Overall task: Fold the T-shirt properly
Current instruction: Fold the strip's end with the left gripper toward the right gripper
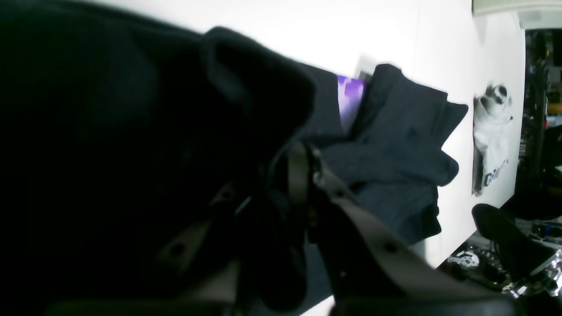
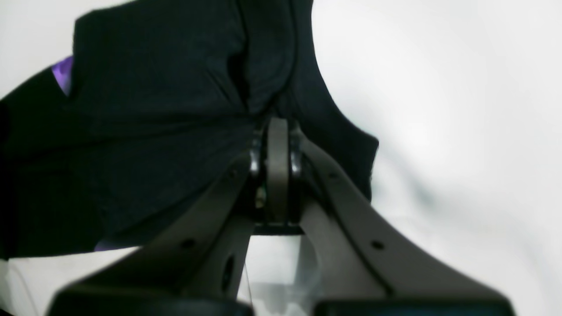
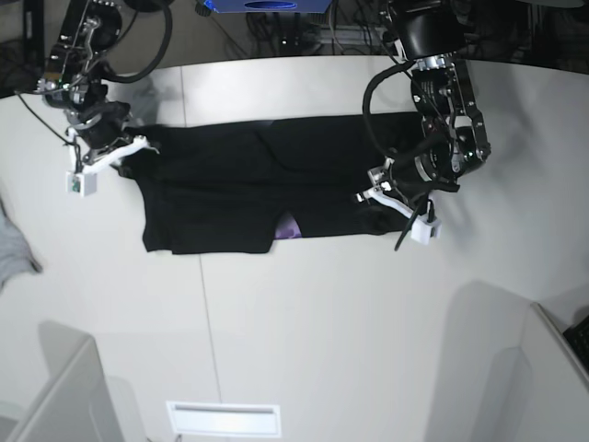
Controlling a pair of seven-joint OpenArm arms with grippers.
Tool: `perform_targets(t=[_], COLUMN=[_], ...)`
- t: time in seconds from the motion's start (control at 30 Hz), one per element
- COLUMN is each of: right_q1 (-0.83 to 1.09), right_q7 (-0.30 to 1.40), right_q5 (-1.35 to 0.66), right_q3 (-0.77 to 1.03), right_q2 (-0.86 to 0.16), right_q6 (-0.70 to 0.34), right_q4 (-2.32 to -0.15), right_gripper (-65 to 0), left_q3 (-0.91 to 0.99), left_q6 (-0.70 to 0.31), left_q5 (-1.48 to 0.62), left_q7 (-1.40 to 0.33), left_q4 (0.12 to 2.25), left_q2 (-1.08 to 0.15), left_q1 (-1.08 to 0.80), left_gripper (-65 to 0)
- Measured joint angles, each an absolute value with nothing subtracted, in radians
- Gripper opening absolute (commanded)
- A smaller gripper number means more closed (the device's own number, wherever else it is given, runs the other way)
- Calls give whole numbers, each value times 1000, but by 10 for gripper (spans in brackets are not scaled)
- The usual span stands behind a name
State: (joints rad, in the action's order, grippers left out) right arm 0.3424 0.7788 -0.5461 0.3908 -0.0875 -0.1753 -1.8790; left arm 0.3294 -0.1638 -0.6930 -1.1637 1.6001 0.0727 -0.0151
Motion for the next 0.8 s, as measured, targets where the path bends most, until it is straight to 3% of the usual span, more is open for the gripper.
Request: perform_targets(t=[0.8], right_q1=[342], right_q7=[778], right_q5=[-546], right_q3=[390], right_q2=[-93], right_q6=[-175], right_q4=[-1879], right_gripper=[-650], left_q3=[298], left_q6=[-134], left_q5=[-690], left_q7=[-1168], left_q4=[1549], left_q2=[97], left_q1=[17], left_gripper=[-650])
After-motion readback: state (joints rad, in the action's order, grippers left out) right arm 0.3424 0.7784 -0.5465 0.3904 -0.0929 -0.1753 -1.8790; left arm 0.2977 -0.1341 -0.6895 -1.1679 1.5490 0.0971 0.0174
